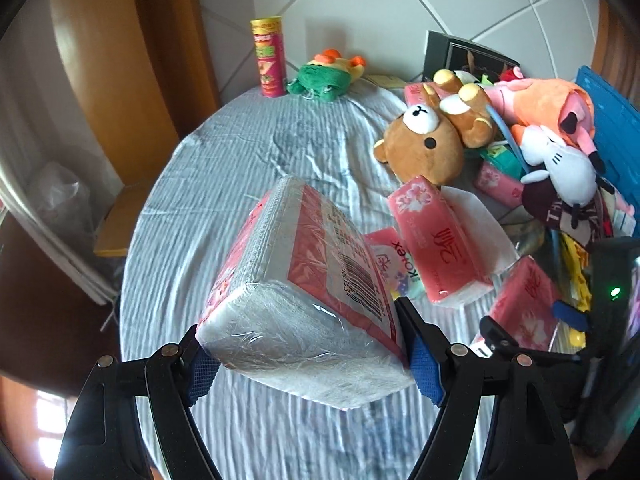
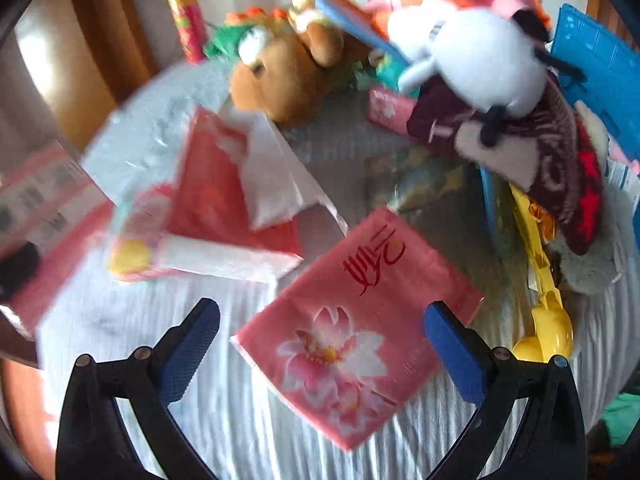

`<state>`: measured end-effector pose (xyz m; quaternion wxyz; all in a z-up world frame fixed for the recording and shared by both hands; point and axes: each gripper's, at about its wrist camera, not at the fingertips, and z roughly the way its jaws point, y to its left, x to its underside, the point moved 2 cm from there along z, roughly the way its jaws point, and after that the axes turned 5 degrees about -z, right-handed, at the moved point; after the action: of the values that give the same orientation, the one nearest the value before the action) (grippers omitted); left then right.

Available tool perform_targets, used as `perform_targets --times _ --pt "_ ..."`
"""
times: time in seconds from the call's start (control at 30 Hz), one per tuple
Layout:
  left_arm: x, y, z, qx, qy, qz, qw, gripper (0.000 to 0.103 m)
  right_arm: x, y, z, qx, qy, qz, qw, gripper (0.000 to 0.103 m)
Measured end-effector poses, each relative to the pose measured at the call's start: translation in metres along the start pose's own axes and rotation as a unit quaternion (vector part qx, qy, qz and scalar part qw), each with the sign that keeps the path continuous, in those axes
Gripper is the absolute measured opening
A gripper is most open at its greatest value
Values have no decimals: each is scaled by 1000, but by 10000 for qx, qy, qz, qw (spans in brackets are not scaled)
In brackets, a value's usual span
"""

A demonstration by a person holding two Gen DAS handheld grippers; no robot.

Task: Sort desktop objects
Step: 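Lift the tissue pack with the left tool while the right tool grasps a pink tissue pack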

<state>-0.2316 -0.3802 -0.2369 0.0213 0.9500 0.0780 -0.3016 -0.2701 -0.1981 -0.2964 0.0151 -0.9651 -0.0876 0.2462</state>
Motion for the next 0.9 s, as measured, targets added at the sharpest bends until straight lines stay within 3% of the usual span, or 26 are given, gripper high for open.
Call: perform_targets --times 0.1,0.23,0.73,0.8,0.9 --pt "-2 -2 3 43 -65 185 9998 79 6 -4 1 335 50 -230 9992 103" --pt "-7 3 3 280 -73 161 9995 79 24 -42 -4 593 353 73 9976 103" --pt "-10 -13 -16 586 -173 420 9972 79 27 -77 14 223 648 878 9938 103" --pt "-9 -16 -18 601 -176 441 9971 79 30 -77 13 246 658 865 9938 92" --pt "-9 -21 -25 651 -237 447 9966 79 33 -72 0 193 619 712 9953 92"
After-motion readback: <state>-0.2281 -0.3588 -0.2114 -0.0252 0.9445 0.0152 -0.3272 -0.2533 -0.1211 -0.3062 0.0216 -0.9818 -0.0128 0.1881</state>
